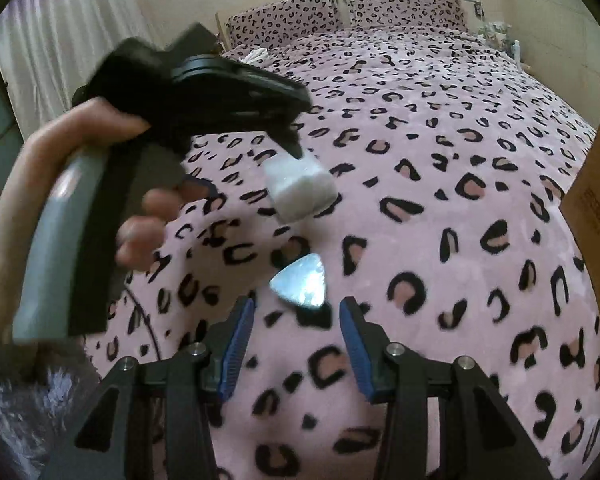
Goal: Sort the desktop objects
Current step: 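Grasp the white pouch with the left tool while the right tool grasps the blue triangle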
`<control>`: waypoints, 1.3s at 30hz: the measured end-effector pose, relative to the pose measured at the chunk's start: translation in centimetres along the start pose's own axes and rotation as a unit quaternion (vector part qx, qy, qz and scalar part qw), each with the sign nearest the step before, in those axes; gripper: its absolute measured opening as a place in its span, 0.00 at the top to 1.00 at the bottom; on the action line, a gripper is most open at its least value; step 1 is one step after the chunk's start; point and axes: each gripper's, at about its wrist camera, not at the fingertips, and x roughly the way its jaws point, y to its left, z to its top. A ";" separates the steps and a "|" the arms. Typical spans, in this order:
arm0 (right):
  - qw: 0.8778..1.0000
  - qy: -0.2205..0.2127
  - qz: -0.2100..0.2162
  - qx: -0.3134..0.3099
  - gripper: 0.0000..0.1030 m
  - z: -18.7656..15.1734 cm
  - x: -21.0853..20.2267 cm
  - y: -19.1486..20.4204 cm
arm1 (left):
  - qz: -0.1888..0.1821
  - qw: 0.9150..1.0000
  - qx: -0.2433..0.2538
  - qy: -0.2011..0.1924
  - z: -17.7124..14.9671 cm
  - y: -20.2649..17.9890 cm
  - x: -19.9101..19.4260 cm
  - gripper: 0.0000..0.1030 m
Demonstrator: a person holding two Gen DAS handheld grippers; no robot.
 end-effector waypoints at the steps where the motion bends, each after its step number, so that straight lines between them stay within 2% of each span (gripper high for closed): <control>1: 1.000 0.001 0.002 0.002 0.56 0.3 0.6 -0.3 | 0.007 1.000 -0.001 0.011 0.4 -0.4 1.0 0.06; 3: 1.000 0.015 0.009 0.007 0.56 0.7 2.0 -0.8 | 0.005 1.000 0.001 0.022 0.7 -0.8 2.3 0.06; 8: 0.999 0.039 0.027 0.018 0.56 1.1 6.1 -1.3 | -0.027 0.999 0.007 0.046 0.8 -1.2 4.4 0.05; 15: 0.998 0.022 0.055 0.034 0.56 0.9 7.9 -1.3 | -0.058 0.997 0.013 0.051 1.1 -1.4 5.8 0.04; 16: 0.997 0.018 0.058 0.037 0.56 0.7 7.9 -1.4 | -0.060 0.997 0.013 0.048 1.2 -1.4 5.8 0.07; 17: 0.997 0.015 0.062 0.040 0.60 0.6 7.9 -1.5 | -0.066 0.997 0.015 0.041 1.3 -1.5 5.6 0.11; 18: 0.997 0.009 0.067 0.044 0.62 0.4 7.7 -1.6 | -0.074 0.996 0.019 0.034 1.2 -1.6 5.4 0.23; 19: 0.996 0.007 0.070 0.049 0.64 0.4 7.6 -1.7 | -0.088 0.995 0.021 0.031 1.1 -1.7 5.3 0.40; 20: 0.996 0.005 0.073 0.054 0.66 0.3 7.4 -1.9 | -0.102 0.994 0.022 0.034 1.1 -1.8 5.3 0.45; 26: 0.996 -0.002 0.076 0.047 0.73 0.0 6.2 -1.9 | -0.121 0.991 0.043 0.032 0.6 -2.0 5.0 0.56; 32: 0.997 -0.005 0.068 0.042 0.76 -1.4 4.5 -1.5 | -0.129 0.990 0.054 0.018 -1.5 0.7 3.0 0.57; 36: 0.997 0.003 0.065 0.047 0.76 -2.5 3.8 -1.6 | -0.117 0.991 0.059 0.009 -3.2 2.9 1.4 0.57; 39: 0.997 0.009 0.064 0.048 0.77 -3.9 3.2 -1.6 | -0.089 0.993 0.074 0.005 -5.6 4.9 0.0 0.57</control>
